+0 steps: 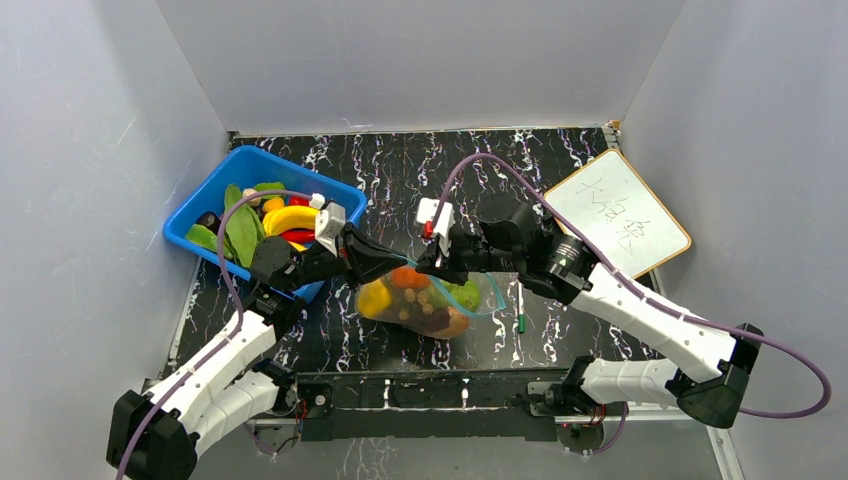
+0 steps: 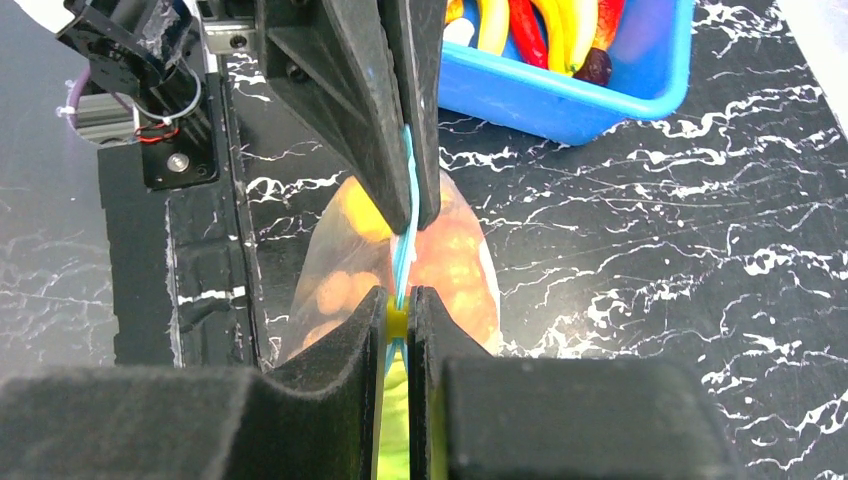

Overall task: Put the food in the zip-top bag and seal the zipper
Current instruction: Zip the zipper food storage bag at the center of the board.

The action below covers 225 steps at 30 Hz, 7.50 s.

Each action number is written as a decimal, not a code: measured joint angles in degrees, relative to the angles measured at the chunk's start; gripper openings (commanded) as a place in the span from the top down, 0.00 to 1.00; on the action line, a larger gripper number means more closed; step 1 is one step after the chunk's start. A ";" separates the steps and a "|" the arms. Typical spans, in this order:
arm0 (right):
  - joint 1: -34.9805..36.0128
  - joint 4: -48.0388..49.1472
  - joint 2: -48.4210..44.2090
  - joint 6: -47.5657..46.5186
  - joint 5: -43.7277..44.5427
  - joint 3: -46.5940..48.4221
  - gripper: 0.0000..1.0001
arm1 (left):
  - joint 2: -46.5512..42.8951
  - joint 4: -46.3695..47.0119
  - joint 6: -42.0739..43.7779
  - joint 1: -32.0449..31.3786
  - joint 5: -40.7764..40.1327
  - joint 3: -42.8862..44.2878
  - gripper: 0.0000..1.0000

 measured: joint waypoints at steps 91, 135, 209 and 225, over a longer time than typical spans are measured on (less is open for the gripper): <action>0.37 -9.01 -4.20 4.33 1.75 5.18 1.00 | -0.22 -33.27 18.03 12.15 17.03 13.11 1.00; -0.07 22.14 -0.81 16.24 7.08 -23.63 0.86 | 1.68 -11.80 2.34 21.62 18.93 2.71 1.00; 10.45 11.21 5.49 19.12 28.04 -6.82 1.00 | 2.05 -7.26 -6.86 21.42 13.40 0.59 1.00; 10.47 0.76 -9.09 20.15 26.88 -14.62 1.00 | 5.20 -4.24 -8.48 24.61 7.17 2.19 0.88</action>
